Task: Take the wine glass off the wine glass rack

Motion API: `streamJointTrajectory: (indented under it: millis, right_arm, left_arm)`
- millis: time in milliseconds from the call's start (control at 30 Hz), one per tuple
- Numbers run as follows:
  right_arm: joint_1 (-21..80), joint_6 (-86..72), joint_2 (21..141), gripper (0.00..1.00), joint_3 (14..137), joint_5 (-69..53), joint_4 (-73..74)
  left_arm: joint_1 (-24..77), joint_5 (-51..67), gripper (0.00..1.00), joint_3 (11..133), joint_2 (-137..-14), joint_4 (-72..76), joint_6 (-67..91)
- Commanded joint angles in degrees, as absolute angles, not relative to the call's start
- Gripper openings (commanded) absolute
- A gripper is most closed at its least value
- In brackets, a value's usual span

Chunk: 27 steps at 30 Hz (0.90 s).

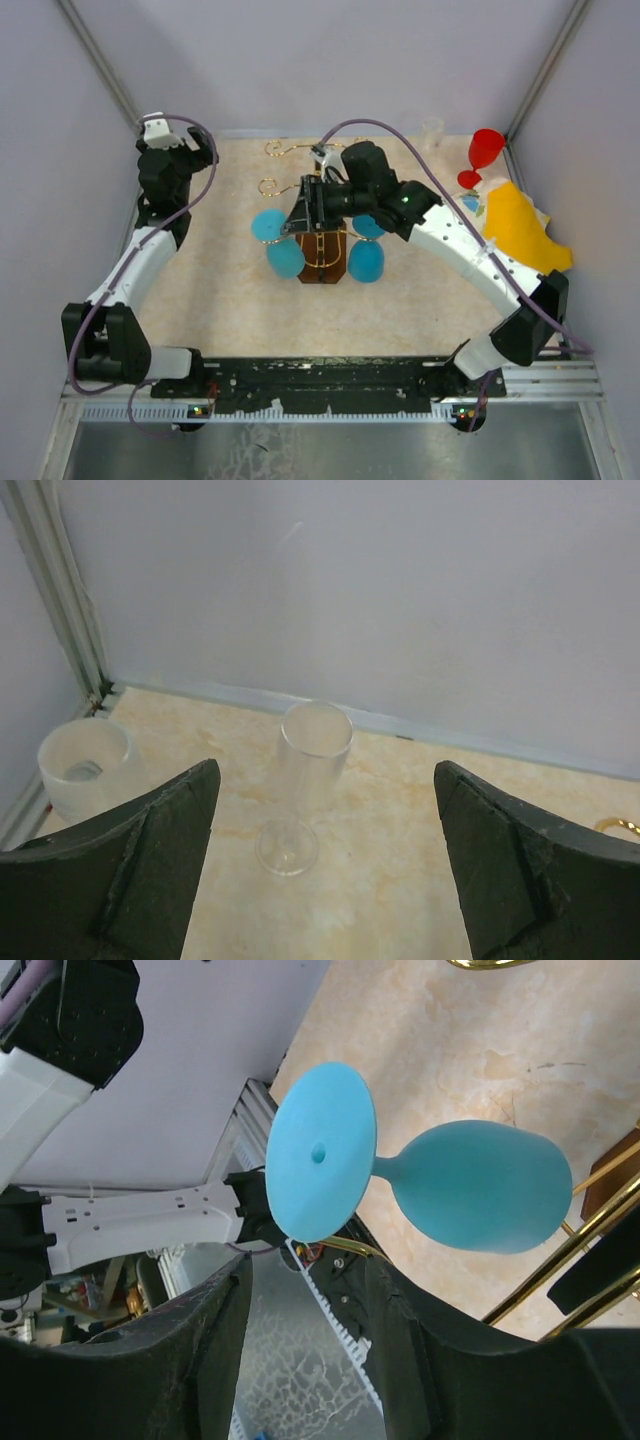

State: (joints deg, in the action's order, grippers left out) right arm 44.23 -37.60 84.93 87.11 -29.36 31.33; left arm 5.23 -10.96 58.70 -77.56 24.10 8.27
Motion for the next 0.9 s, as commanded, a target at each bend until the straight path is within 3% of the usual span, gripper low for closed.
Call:
streamJointTrajectory:
  millis: [0, 267, 467, 633, 867]
  right_arm:
    - [44.73, -39.08, 85.95, 0.5, 89.04, -28.95, 25.8]
    - [44.82, -39.22, 88.56, 0.46, 90.39, -28.92, 25.82]
    - [44.84, -39.93, 89.0, 0.15, 91.12, -29.26, 24.53]
    - [44.82, -40.86, 87.92, 0.0, 91.25, -29.49, 23.72]
    - [44.82, -42.81, 87.95, 0.0, 91.1, -30.32, 21.6]
  left_arm:
    - [4.97, -7.33, 0.93, 56.54, -74.09, 19.18, 12.7]
    - [4.92, -7.19, 0.94, 54.89, -71.2, 17.82, 11.61]
    - [5.01, -6.71, 0.94, 55.25, -70.37, 16.08, 11.51]
    - [4.93, -6.23, 0.94, 54.85, -70.0, 15.26, 11.86]
    - [5.0, -5.86, 0.94, 55.17, -69.7, 14.19, 12.07]
